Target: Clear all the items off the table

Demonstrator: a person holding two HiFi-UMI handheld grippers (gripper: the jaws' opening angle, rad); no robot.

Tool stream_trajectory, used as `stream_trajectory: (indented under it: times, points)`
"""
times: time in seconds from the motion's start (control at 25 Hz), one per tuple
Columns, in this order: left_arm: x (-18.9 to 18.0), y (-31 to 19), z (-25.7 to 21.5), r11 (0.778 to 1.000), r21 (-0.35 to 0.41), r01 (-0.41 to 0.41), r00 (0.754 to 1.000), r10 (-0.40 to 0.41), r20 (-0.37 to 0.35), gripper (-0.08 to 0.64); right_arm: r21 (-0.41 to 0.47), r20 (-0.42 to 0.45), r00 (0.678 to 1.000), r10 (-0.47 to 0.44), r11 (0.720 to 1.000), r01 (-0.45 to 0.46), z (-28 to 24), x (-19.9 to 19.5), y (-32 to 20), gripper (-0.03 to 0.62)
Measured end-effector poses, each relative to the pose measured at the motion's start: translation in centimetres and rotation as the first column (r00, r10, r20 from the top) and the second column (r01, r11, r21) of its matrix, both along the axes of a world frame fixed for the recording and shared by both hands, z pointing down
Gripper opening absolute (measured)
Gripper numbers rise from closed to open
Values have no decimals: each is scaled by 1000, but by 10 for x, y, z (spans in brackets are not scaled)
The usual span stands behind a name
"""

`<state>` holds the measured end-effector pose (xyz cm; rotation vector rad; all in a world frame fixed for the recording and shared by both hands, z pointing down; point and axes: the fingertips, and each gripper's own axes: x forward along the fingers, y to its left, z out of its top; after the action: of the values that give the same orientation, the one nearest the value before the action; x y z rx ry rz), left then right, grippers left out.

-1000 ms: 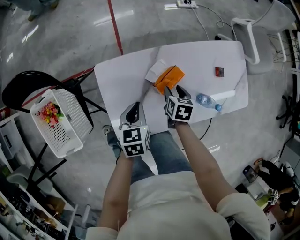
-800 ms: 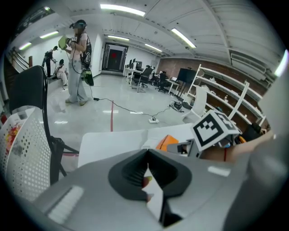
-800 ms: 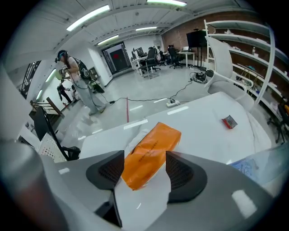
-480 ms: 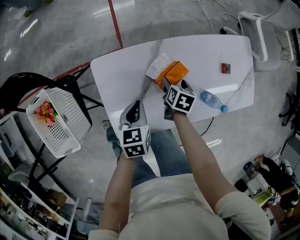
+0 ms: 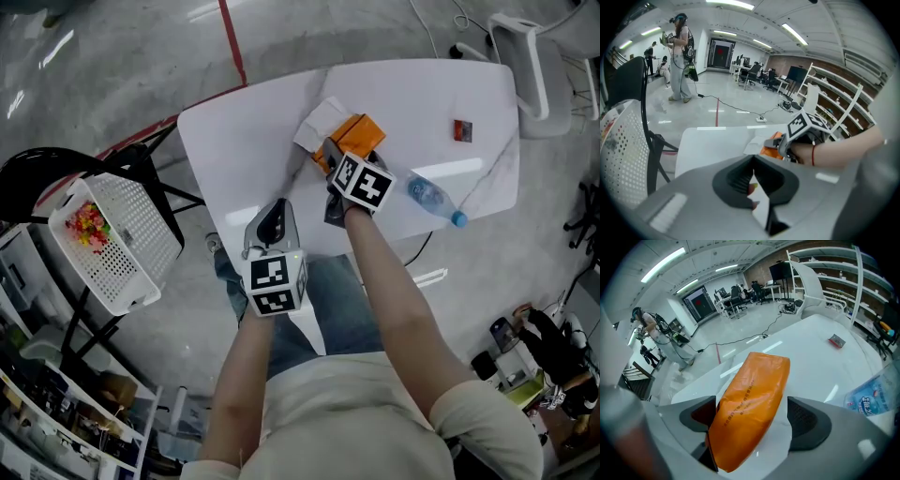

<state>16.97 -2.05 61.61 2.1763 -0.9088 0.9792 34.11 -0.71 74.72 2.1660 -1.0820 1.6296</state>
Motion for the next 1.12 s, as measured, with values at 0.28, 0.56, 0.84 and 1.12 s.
stream_trajectory:
  times: [0.28,0.56,0.84,1.12]
  points:
    - [1,4,9,1000,-14,-2,1000,2,5,9,-8,29,999,17,1000,-17,11,-1,-4,476]
    - [2,6,8,1000,-11,-1,1000,1,2,9,-15,37,999,-18,1000,18,12,-3,-2,405]
    - [1,8,2,1000,-5,-4,1000,4,-2,9,-25,42,999,-18,999,19,9,-3,8,275]
    - [0,7,-3,1000,9,2,1000,-2,-9,9,-32,32,999,-27,999,28,5,-4,13,249]
